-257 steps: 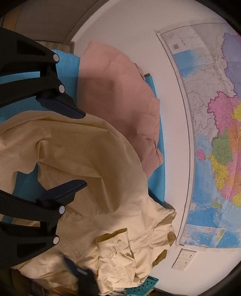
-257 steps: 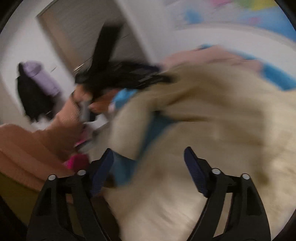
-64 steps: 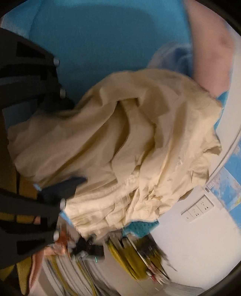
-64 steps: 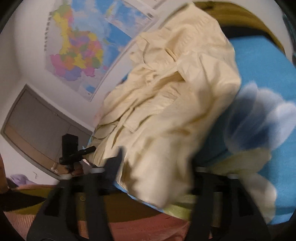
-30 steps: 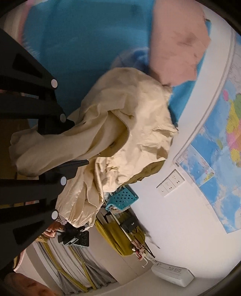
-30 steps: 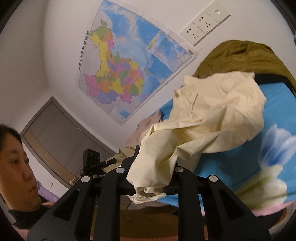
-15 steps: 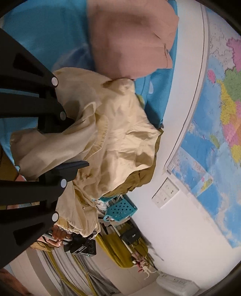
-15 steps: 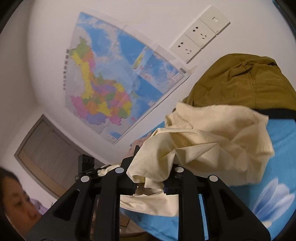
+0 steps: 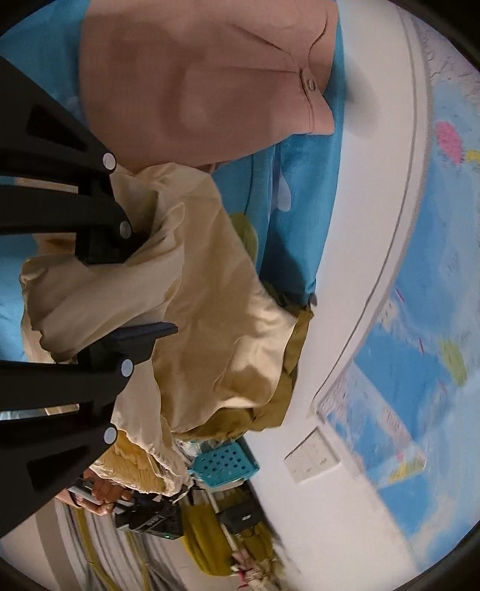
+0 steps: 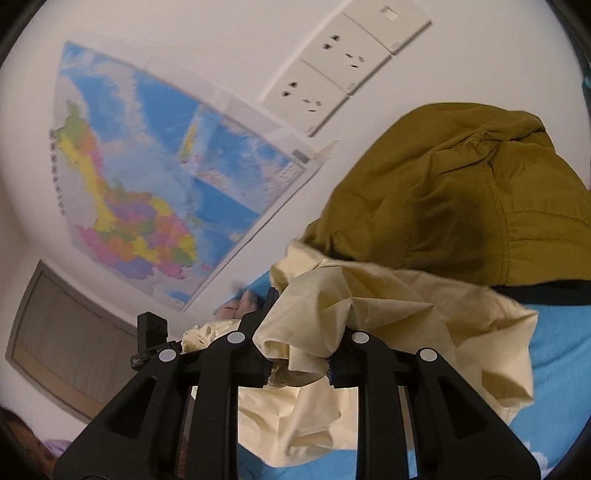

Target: Fold large clothes

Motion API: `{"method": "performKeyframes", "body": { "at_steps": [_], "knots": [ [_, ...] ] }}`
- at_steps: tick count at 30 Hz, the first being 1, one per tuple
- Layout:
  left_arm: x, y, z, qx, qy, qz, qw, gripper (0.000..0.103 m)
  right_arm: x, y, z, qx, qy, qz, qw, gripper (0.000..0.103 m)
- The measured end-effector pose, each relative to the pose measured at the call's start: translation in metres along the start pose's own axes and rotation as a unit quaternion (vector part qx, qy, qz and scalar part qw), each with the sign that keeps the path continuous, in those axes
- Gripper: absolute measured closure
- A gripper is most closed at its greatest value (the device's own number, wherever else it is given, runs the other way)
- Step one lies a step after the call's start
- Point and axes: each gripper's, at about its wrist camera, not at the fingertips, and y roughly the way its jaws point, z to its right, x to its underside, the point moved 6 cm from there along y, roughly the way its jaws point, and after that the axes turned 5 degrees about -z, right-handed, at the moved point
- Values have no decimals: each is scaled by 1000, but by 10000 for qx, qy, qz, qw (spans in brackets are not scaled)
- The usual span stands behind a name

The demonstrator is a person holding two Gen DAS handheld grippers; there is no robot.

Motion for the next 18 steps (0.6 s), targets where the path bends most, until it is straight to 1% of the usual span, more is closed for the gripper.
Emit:
{"method": "performKeyframes", "body": {
  "at_steps": [9, 12, 13, 15, 17, 18],
  "knots": [
    [-43, 44, -26, -259, -393, -270, 9985, 78, -26, 38, 26, 503, 191, -190, 9984, 78],
    [-52, 57, -35, -326, -502, -365, 9975, 78, -32, 45, 30, 571, 184, -193, 9980, 71],
    [-54, 59, -37, -338, -529, -390, 9973, 78, -33, 46, 29, 594, 145, -182, 9980, 68],
    [-59, 67, -43, -343, -605, -457, 9965, 78, -34, 45, 27, 656, 98, -139, 9977, 58],
    [-62, 73, -47, -313, -675, -521, 9959, 78, -34, 39, 21, 666, 0, -25, 9978, 33],
    [-64, 76, -49, -287, -710, -543, 9956, 77, -32, 33, 16, 692, -110, 97, 9975, 30]
  ]
}}
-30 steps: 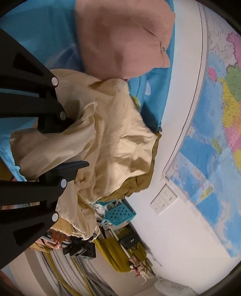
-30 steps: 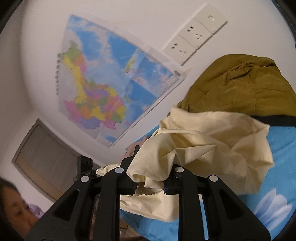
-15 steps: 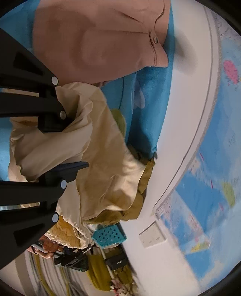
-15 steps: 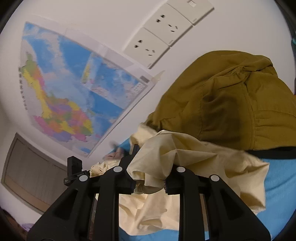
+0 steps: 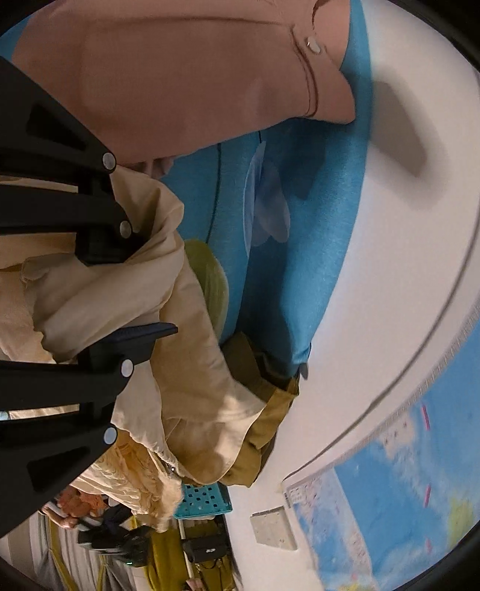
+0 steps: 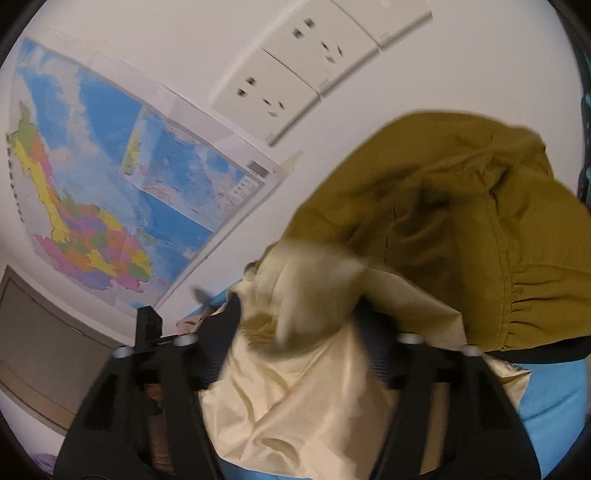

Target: Fold large clothes

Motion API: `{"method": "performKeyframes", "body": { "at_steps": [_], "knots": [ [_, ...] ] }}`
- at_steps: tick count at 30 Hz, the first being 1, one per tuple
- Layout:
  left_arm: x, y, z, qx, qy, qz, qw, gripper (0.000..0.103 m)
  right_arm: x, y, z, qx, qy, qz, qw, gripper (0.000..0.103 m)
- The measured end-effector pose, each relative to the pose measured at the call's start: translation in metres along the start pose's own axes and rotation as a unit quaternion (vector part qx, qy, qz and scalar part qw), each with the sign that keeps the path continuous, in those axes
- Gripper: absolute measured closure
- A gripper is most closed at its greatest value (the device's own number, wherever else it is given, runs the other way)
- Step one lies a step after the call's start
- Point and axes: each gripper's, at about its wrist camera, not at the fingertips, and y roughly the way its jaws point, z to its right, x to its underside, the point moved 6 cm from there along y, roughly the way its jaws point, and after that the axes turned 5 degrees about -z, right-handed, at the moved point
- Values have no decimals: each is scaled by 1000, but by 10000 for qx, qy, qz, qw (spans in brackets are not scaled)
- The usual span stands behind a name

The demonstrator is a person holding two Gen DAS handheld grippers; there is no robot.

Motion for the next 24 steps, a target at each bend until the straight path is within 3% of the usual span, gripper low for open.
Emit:
{"method": "performKeyframes", "body": {
  "at_steps": [4, 7, 12, 13, 14, 16, 17, 20, 22, 24],
  "knots": [
    [-6, 8, -5, 45, -92, -60, 9999, 77, 21, -25, -39, -132, -877, 329, 9955, 29],
    [-7, 10, -4, 73, -76, -77, 9999, 76, 47, -9, -67, 459, -1860, 129, 9814, 29],
    [-5, 5, -2, 157, -147, 36, 9998, 75, 71, 58, -71, 1192, -2518, -474, 9593, 25],
    [-3, 2, -1, 170, -172, 86, 9997, 75, 74, 72, -67, 1380, -2630, -544, 9533, 36],
    [-2, 0, 0, 199, -168, 124, 9996, 75, 75, 81, -65, 1492, -2711, -578, 9492, 55],
    [1, -7, 5, 241, -83, 209, 9995, 72, 73, 96, -55, 1804, -2815, -562, 9408, 73],
    [2, -10, 7, 280, -54, 251, 9993, 70, 71, 97, -52, 1759, -2772, -539, 9430, 80],
    [8, -30, 18, 473, 149, 477, 9976, 67, 61, 93, -48, 1579, -2588, -362, 9523, 92],
    [16, -51, 32, 679, 480, 746, 9937, 65, 53, 86, -54, 1504, -2598, -165, 9537, 94],
    [27, -70, 45, 937, 777, 976, 9878, 56, 48, 83, -59, 1483, -2640, -56, 9530, 96]
  ]
}}
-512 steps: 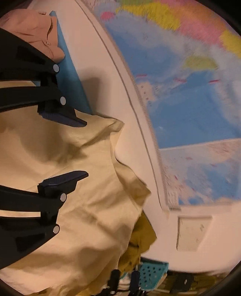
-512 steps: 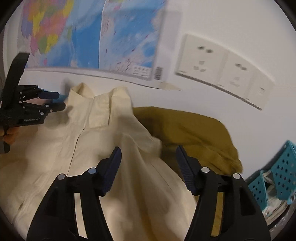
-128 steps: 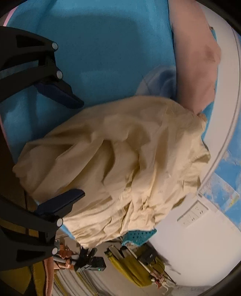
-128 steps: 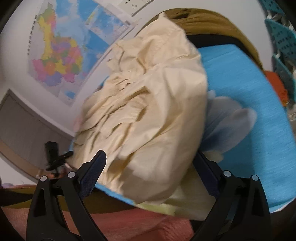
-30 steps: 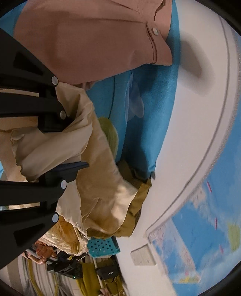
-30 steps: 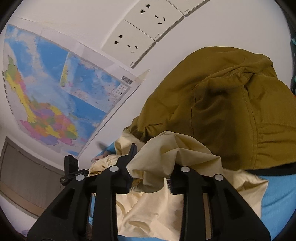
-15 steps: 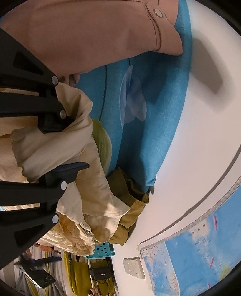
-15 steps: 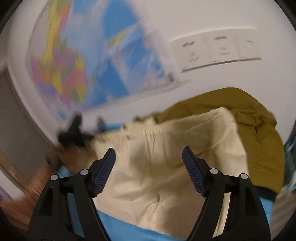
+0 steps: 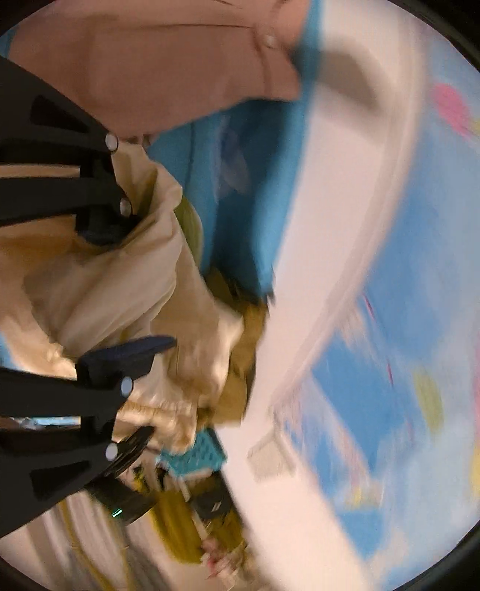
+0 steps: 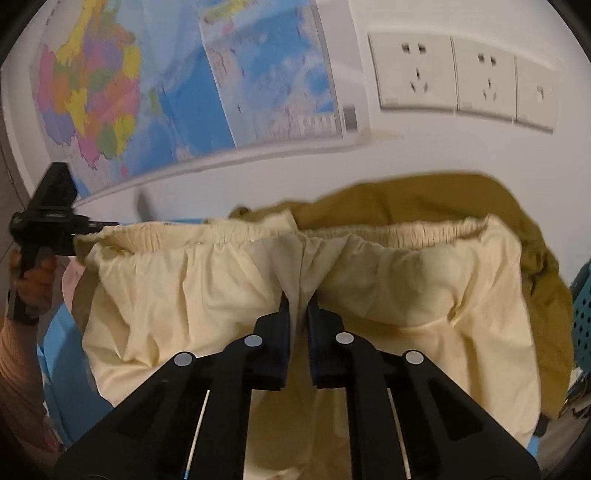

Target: Fold large clothes

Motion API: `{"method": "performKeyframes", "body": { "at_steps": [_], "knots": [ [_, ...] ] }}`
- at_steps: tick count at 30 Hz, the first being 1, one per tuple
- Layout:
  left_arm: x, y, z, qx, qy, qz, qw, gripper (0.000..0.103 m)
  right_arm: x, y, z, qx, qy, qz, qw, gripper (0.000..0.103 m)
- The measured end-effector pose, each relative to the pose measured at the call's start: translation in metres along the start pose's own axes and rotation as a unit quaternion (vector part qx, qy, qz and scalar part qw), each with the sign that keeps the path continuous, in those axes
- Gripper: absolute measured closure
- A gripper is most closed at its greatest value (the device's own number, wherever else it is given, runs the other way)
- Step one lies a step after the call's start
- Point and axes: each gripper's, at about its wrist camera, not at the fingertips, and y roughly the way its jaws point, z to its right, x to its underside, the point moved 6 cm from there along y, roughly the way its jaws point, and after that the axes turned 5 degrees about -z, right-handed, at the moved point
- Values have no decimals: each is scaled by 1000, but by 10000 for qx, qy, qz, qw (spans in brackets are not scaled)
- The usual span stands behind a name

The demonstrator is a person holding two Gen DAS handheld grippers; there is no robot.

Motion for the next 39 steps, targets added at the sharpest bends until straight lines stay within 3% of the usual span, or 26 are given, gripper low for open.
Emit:
{"method": "performKeyframes", "body": {
  "at_steps": [4, 10, 14, 16, 18, 21, 23, 26, 29, 33, 34, 37, 39],
  "knots": [
    [9, -25, 16, 274, 146, 395, 9987, 50, -11, 6, 2, -17, 121, 52, 9999, 97],
    [19, -25, 19, -144, 290, 655, 9973, 49, -18, 24, 6, -86, 313, 4, 9995, 97],
    [11, -38, 3, 556, -171, 766, 9954, 49, -18, 26, 7, -140, 391, -25, 9991, 97],
    [11, -40, -1, 589, -281, 789, 9947, 49, -18, 25, 7, -158, 378, -30, 9992, 97],
    [16, -39, 5, 692, -138, 751, 9947, 48, -18, 26, 7, -156, 371, -36, 9992, 97],
    [26, -48, 22, 1327, 326, 772, 9876, 44, -16, 29, 8, -164, 379, -72, 9991, 97],
    [30, -54, 25, 1349, 386, 895, 9861, 44, -15, 31, 9, -210, 411, -92, 9989, 97],
    [37, -59, 23, 839, 521, 1082, 9892, 44, -13, 29, 10, -263, 457, -91, 9986, 97],
    [51, -58, 37, 561, 1014, 1112, 9870, 44, -15, 27, 9, -270, 473, -62, 9985, 97],
    [70, -60, 66, -70, 2076, 1456, 9673, 28, -18, 27, 9, -289, 523, -46, 9982, 97],
    [74, -50, 73, -374, 2336, 1412, 9613, 27, -18, 27, 9, -284, 506, -47, 9983, 97],
    [76, 1, 67, -991, 2510, 732, 9601, 28, -26, 26, 7, -287, 499, 12, 9983, 97],
    [75, 36, 50, -1382, 2404, 299, 9603, 44, -32, 26, 6, -166, 434, 111, 9989, 97]
  ]
}}
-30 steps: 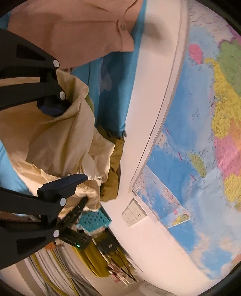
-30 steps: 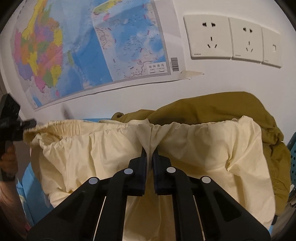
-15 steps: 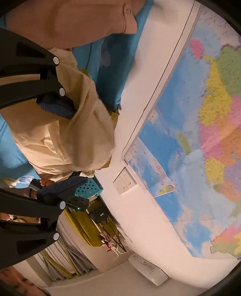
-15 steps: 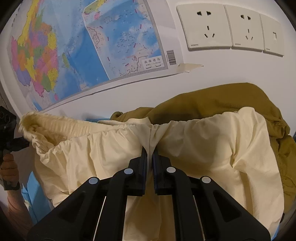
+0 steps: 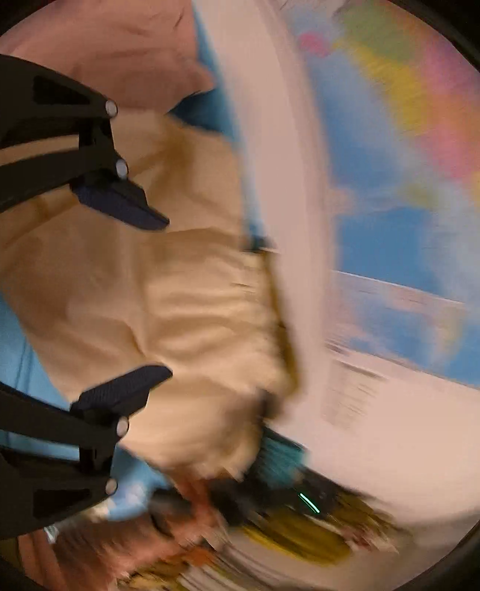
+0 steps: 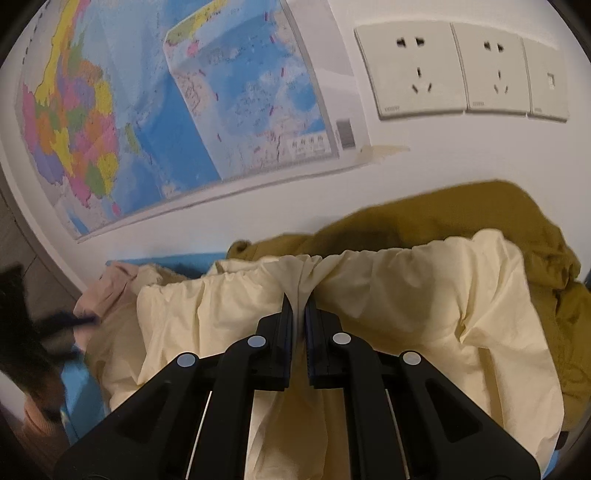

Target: Fold large clothes

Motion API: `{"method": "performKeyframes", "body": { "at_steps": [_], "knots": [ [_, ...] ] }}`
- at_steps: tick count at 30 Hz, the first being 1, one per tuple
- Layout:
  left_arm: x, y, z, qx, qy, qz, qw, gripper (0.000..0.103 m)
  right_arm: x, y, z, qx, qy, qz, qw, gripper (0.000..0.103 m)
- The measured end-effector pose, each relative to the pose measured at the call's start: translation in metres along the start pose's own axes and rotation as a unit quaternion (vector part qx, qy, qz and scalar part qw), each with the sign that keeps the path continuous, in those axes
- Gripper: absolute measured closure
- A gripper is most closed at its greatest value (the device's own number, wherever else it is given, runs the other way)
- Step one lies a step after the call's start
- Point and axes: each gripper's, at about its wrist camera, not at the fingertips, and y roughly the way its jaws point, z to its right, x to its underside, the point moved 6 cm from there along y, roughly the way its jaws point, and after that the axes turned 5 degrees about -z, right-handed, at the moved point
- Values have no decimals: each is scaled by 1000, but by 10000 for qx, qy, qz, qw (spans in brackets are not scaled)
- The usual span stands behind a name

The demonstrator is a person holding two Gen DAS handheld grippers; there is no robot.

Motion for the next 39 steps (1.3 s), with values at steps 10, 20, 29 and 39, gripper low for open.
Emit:
{"method": "performKeyframes", "body": {
  "at_steps": [10, 20, 29, 39],
  "knots": [
    [20, 23, -47, -659, -798, -43, 9946, 46, 22, -31, 15, -434, 210, -29, 9988, 33],
    [114, -82, -93, -1145, -1704, 891, 9746, 26, 164, -133, 81, -1048, 1421, -43, 9843, 19],
    [113, -23, -62, -796, -1381, 490, 9860, 21, 185, -74, 86, -1610, 2275, -369, 9597, 11],
    [104, -26, -27, -504, -1272, 418, 9897, 83, 152, -78, 63, -1926, 2113, -99, 9582, 78]
  ]
}}
